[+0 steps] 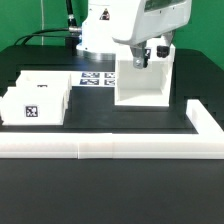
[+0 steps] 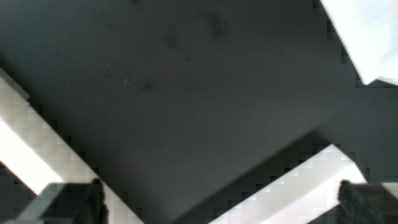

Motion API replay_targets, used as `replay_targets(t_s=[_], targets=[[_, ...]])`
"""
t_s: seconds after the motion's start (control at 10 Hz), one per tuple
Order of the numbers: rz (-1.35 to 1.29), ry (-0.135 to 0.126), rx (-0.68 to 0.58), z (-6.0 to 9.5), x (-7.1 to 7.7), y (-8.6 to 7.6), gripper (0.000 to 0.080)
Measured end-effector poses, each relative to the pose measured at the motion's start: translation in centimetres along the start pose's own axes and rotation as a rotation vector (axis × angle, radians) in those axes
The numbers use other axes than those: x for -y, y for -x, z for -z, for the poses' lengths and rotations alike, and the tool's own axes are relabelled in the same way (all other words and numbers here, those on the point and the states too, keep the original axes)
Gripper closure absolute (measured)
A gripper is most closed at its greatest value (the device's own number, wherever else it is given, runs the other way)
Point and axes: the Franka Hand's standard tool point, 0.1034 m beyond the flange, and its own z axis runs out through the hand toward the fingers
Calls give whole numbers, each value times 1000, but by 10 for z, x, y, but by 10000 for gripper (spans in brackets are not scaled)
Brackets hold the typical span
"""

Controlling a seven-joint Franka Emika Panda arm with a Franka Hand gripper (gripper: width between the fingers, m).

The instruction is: Assemble drawer

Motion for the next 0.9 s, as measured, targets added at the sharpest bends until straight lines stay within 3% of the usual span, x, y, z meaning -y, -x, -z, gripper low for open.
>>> replay_targets(t_s=[0.6,0.7,0.9], targets=[[-28,7,-7,2,1,0,150],[-113,33,-31,11,10,4,150],[-302,39,-35,21,43,17,150]])
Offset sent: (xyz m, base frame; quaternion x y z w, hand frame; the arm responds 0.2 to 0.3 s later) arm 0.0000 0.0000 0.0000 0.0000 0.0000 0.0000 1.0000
